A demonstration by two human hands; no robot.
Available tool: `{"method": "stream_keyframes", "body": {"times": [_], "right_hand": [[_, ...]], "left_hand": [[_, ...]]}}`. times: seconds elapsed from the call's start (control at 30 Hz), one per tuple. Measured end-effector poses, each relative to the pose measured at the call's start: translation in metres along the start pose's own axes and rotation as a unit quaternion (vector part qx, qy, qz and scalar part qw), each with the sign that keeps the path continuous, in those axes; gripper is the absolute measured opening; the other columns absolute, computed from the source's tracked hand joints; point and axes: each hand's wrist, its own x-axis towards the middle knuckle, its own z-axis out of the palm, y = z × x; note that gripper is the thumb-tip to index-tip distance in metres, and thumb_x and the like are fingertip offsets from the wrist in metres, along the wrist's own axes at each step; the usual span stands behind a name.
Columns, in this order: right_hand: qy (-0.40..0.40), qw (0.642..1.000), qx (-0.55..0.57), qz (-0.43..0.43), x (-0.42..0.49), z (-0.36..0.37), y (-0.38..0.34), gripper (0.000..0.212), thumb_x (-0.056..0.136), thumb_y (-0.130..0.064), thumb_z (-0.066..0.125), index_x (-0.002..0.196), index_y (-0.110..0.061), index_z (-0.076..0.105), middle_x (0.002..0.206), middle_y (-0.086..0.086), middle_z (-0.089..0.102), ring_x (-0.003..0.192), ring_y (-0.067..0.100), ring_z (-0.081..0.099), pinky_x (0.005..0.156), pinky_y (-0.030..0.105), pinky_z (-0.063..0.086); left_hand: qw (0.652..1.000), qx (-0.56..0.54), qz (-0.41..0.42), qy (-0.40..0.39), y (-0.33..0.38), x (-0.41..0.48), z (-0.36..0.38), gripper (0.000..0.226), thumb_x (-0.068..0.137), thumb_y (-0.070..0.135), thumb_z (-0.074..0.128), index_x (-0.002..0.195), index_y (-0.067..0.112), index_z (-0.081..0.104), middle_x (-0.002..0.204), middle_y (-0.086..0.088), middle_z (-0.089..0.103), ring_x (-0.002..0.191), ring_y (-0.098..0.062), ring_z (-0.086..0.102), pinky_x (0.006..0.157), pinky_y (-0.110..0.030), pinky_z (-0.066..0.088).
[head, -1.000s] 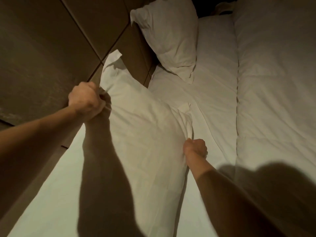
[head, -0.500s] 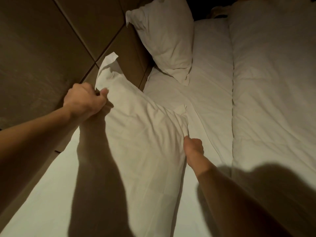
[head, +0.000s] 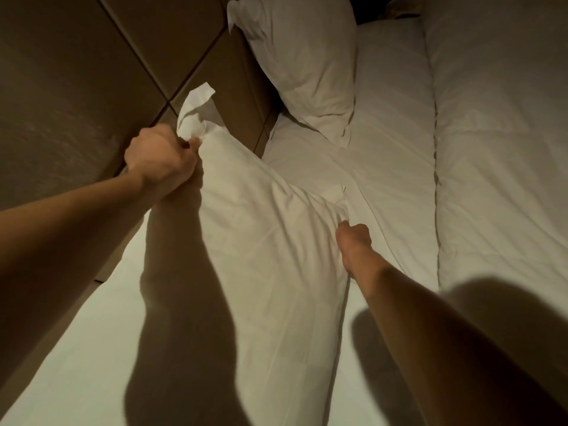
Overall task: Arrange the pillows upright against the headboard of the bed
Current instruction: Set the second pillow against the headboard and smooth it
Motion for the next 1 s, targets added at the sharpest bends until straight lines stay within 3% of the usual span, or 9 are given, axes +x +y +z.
{"method": "stream_keyframes", "body": {"times": [0.1, 0.27, 0.37, 0.43, 0.63, 0.73, 0.87, 1.0], "right_hand": [[0.014, 1.000, -0.009, 0.001, 0.007, 0.001, 0.000, 0.052, 0.094, -0.042, 0.048, 0.129, -0.005, 0.053, 0.126, 0.016, 0.061, 0.109, 0.038, 0.060, 0.097, 0.048, 0.050], [0.038, 0.998, -0.045, -0.021, 0.011, 0.002, -0.001, 0.032, 0.091, -0.034, 0.055, 0.104, -0.008, 0.066, 0.105, 0.014, 0.070, 0.093, 0.035, 0.065, 0.086, 0.041, 0.056], [0.092, 0.994, -0.060, -0.003, 0.011, -0.005, 0.000, 0.029, 0.091, -0.022, 0.057, 0.108, -0.002, 0.068, 0.107, 0.018, 0.070, 0.097, 0.038, 0.067, 0.078, 0.034, 0.053], [0.127, 0.991, -0.049, 0.020, 0.014, -0.013, 0.002, 0.031, 0.088, -0.018, 0.059, 0.110, 0.003, 0.066, 0.111, 0.022, 0.069, 0.102, 0.042, 0.066, 0.084, 0.040, 0.056], [0.103, 0.993, -0.051, 0.017, 0.007, -0.003, -0.001, 0.030, 0.089, -0.025, 0.060, 0.106, -0.001, 0.067, 0.105, 0.019, 0.071, 0.096, 0.039, 0.067, 0.083, 0.044, 0.058], [0.085, 0.994, -0.060, 0.018, 0.012, -0.016, -0.005, 0.027, 0.086, -0.016, 0.061, 0.105, 0.002, 0.067, 0.107, 0.021, 0.070, 0.097, 0.040, 0.067, 0.077, 0.036, 0.056], [0.068, 0.995, -0.062, 0.046, 0.018, -0.020, -0.002, 0.026, 0.082, -0.011, 0.063, 0.104, 0.004, 0.065, 0.107, 0.020, 0.069, 0.098, 0.041, 0.067, 0.082, 0.043, 0.058], [-0.009, 0.997, 0.043, 0.062, 0.028, -0.037, 0.025, 0.022, 0.085, -0.018, 0.061, 0.086, 0.003, 0.064, 0.093, 0.017, 0.074, 0.079, 0.034, 0.071, 0.067, 0.033, 0.054]], "left_hand": [[1.000, -0.006, -0.009, -0.004, -0.002, 0.007, -0.002, 0.042, 0.088, 0.042, 0.070, 0.105, 0.003, 0.067, 0.104, -0.023, 0.069, 0.101, -0.045, 0.065, 0.083, -0.047, 0.052], [0.999, 0.025, 0.014, -0.028, 0.004, 0.010, -0.009, 0.031, 0.085, 0.025, 0.069, 0.104, 0.001, 0.065, 0.106, -0.025, 0.067, 0.101, -0.047, 0.064, 0.086, -0.048, 0.053], [0.998, 0.060, 0.034, -0.002, 0.005, 0.018, -0.023, 0.029, 0.082, 0.018, 0.068, 0.105, 0.000, 0.067, 0.103, -0.025, 0.066, 0.102, -0.045, 0.064, 0.086, -0.046, 0.053], [0.996, 0.072, 0.047, 0.035, 0.007, 0.021, -0.028, 0.029, 0.080, 0.019, 0.071, 0.100, -0.001, 0.069, 0.094, -0.024, 0.067, 0.096, -0.045, 0.066, 0.082, -0.045, 0.054], [0.989, 0.113, 0.100, 0.005, 0.007, 0.021, -0.031, 0.026, 0.080, 0.019, 0.066, 0.095, -0.002, 0.067, 0.085, -0.023, 0.061, 0.088, -0.048, 0.065, 0.074, -0.045, 0.054], [0.990, 0.106, 0.097, -0.001, 0.001, 0.019, -0.031, 0.022, 0.077, 0.019, 0.067, 0.090, 0.001, 0.067, 0.079, -0.017, 0.057, 0.083, -0.045, 0.064, 0.070, -0.042, 0.054], [0.990, 0.109, 0.094, -0.003, -0.002, 0.018, -0.022, 0.017, 0.079, 0.018, 0.065, 0.090, 0.004, 0.067, 0.076, -0.014, 0.053, 0.081, -0.043, 0.062, 0.068, -0.041, 0.052], [0.988, 0.106, 0.100, -0.046, -0.001, 0.024, -0.026, 0.017, 0.083, 0.015, 0.061, 0.094, 0.006, 0.069, 0.079, -0.015, 0.056, 0.077, -0.038, 0.059, 0.068, -0.040, 0.053]]}}
